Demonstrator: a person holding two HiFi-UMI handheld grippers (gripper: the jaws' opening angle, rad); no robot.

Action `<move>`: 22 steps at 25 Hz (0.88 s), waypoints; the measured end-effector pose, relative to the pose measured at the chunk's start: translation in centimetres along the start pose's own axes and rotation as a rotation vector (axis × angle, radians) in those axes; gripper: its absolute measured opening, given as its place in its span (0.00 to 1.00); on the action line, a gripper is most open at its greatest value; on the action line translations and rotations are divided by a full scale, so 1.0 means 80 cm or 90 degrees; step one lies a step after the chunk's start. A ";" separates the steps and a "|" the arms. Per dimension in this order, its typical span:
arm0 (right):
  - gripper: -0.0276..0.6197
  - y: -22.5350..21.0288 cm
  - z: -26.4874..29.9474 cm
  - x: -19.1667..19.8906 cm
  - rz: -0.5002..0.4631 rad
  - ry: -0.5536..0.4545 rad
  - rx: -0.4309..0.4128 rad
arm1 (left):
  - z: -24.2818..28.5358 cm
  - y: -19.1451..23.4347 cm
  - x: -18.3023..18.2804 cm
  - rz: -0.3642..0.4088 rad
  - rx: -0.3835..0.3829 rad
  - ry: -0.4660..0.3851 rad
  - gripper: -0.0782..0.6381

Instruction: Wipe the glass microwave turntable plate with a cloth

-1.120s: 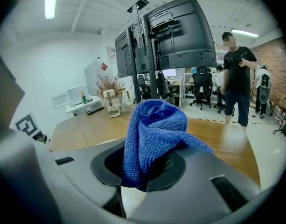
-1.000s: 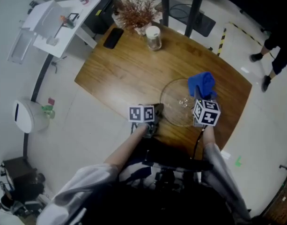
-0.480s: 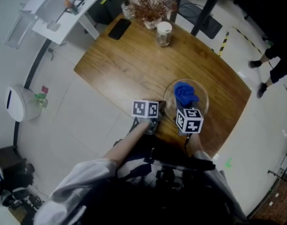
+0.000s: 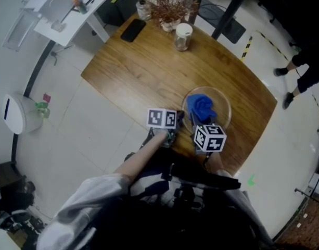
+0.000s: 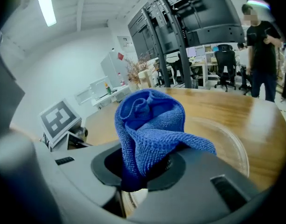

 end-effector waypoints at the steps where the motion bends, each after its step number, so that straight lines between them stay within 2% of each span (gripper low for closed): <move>1: 0.17 -0.010 -0.006 -0.006 0.012 -0.015 0.013 | 0.000 0.000 0.000 0.002 -0.002 -0.001 0.16; 9: 0.17 -0.125 -0.073 -0.033 0.105 -0.104 0.156 | 0.000 -0.001 0.002 0.007 -0.012 -0.006 0.16; 13: 0.17 -0.164 -0.104 -0.039 0.137 -0.133 0.239 | -0.001 -0.002 0.003 0.011 -0.015 -0.009 0.16; 15: 0.17 -0.172 -0.107 -0.031 0.171 -0.142 0.241 | -0.001 -0.002 0.003 0.013 -0.017 -0.011 0.16; 18: 0.17 -0.158 -0.094 -0.017 0.213 -0.144 0.199 | -0.002 -0.001 0.002 0.015 -0.020 -0.015 0.16; 22: 0.17 -0.113 -0.066 0.003 0.213 -0.119 0.132 | -0.001 -0.001 0.003 0.017 -0.023 -0.017 0.16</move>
Point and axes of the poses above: the fingertips, and each gripper's own axes: z forward along the fingers, y to its left, x out of its underside, the point moved 5 cm from there along -z, backward along the fingers, and after that the axes turned 11 degrees about -x, right-handed, at the moved point
